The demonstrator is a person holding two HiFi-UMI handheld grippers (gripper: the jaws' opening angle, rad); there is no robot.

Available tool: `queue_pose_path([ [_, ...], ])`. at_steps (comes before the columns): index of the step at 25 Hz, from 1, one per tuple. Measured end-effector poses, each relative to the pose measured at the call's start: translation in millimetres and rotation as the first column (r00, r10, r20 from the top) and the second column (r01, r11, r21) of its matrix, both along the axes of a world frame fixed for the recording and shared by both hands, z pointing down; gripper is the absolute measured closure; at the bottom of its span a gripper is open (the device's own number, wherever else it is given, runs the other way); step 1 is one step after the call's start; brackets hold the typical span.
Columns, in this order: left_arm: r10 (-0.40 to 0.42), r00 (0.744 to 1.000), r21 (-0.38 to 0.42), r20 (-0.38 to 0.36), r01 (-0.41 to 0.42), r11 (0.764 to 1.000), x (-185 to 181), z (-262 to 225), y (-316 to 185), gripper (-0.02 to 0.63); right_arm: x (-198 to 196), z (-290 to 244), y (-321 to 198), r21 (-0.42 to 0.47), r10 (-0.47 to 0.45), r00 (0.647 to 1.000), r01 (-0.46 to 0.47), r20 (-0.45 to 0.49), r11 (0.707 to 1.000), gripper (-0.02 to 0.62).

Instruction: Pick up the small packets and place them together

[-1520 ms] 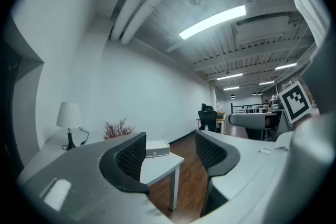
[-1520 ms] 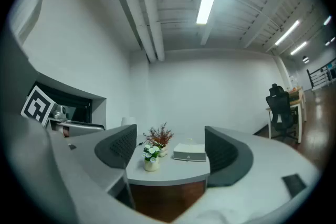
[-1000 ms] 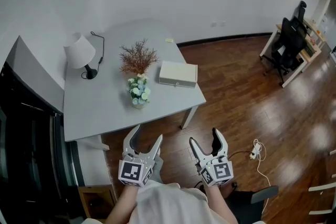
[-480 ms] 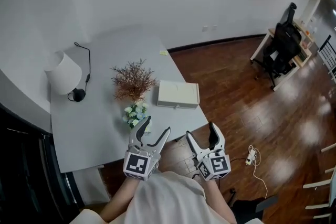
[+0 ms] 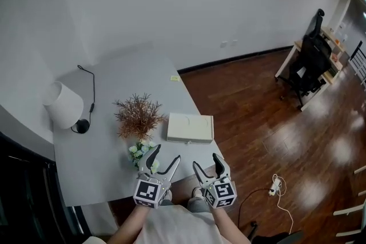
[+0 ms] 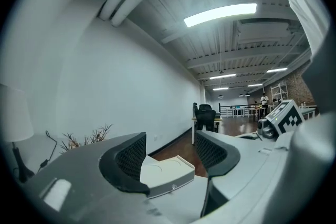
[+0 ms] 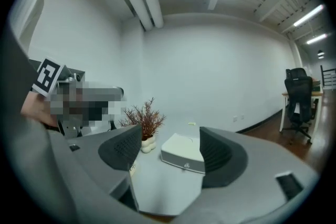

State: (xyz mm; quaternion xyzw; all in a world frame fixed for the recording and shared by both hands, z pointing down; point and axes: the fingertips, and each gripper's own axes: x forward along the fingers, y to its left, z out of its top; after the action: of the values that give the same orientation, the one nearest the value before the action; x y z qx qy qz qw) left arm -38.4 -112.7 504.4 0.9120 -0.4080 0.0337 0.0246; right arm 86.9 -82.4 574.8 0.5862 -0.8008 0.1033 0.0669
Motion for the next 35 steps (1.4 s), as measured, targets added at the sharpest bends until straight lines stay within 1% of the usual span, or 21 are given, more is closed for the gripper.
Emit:
queue_pose_path([
  [3,-0.023,0.998,-0.015,-0.051,0.023,1.0,12.0,-8.4,-5.6,0.328,7.1,37.8,-15.4,-0.099,-0.038,0.999,0.036,-0.022,0.994,0.256],
  [6,-0.046,0.997,-0.015,-0.068,0.045,0.999,18.8,-11.3,-18.8,0.328,2.8,79.9,-40.6,-0.215,-0.086,0.996,0.086,0.01,0.973,0.256],
  [7,-0.052,0.997,-0.011,-0.064,0.051,0.999,20.2,-11.6,-20.4,0.328,0.3,93.7,-46.7,-0.251,-0.098,0.995,0.102,0.027,0.963,0.287],
  [8,-0.057,0.997,-0.004,-0.054,0.057,0.998,20.9,-11.6,-21.6,0.328,-2.3,107.4,-52.7,-0.283,-0.108,0.993,0.115,0.04,0.952,0.345],
  [10,-0.071,0.997,0.007,-0.031,0.071,0.997,19.6,-11.7,-26.8,0.328,-6.9,134.7,-67.8,-0.347,-0.123,0.991,0.13,0.043,0.929,0.348],
  [12,-0.096,0.995,0.006,-0.024,0.096,0.995,14.8,-12.3,-32.4,0.328,-9.7,163.6,-80.3,-0.421,-0.128,0.991,0.132,0.038,0.897,0.348],
  [15,-0.131,0.991,0.011,-0.012,0.132,0.991,5.7,-12.6,-35.9,0.328,-10.8,198.0,-93.0,-0.508,-0.112,0.992,0.122,0.049,0.853,0.35],
  [18,-0.167,0.986,0.008,0.001,0.167,0.986,-5.9,-5.9,-37.2,0.328,-8.9,214.6,-103.2,-0.551,-0.088,0.995,0.099,0.047,0.828,0.35],
  [26,-0.241,0.971,-0.004,-0.002,0.241,0.971,-28.8,-8.4,-38.9,0.328,-10.7,238.9,-124.4,-0.622,-0.042,0.998,0.055,0.036,0.781,0.35],
  [27,-0.248,0.969,-0.008,-0.001,0.248,0.969,-31.5,-6.4,-38.6,0.328,-9.0,241.1,-125.3,-0.629,-0.029,0.999,0.038,0.024,0.777,0.365],
  [28,-0.255,0.967,-0.013,-0.001,0.255,0.967,-34.1,-3.5,-38.6,0.328,-7.1,242.7,-126.1,-0.633,-0.018,1.0,0.022,0.013,0.774,0.404],
  [31,-0.27,0.963,-0.026,-0.014,0.27,0.963,-40.3,0.0,-39.6,0.328,-4.7,244.9,-127.3,-0.639,-0.002,1.0,-0.013,-0.023,0.769,0.41],
  [33,-0.275,0.961,-0.027,-0.016,0.275,0.961,-42.5,-0.1,-39.4,0.328,-1.3,245.0,-128.5,-0.639,0.008,0.998,-0.043,-0.056,0.768,0.428],
  [34,-0.276,0.961,-0.028,-0.015,0.276,0.961,-42.9,-0.1,-39.1,0.328,1.4,245.1,-129.2,-0.64,0.014,0.998,-0.055,-0.069,0.767,0.447],
  [35,-0.277,0.961,-0.031,-0.016,0.277,0.96,-43.2,0.0,-38.6,0.328,3.6,245.3,-129.7,-0.642,0.016,0.997,-0.062,-0.077,0.764,0.485],
])
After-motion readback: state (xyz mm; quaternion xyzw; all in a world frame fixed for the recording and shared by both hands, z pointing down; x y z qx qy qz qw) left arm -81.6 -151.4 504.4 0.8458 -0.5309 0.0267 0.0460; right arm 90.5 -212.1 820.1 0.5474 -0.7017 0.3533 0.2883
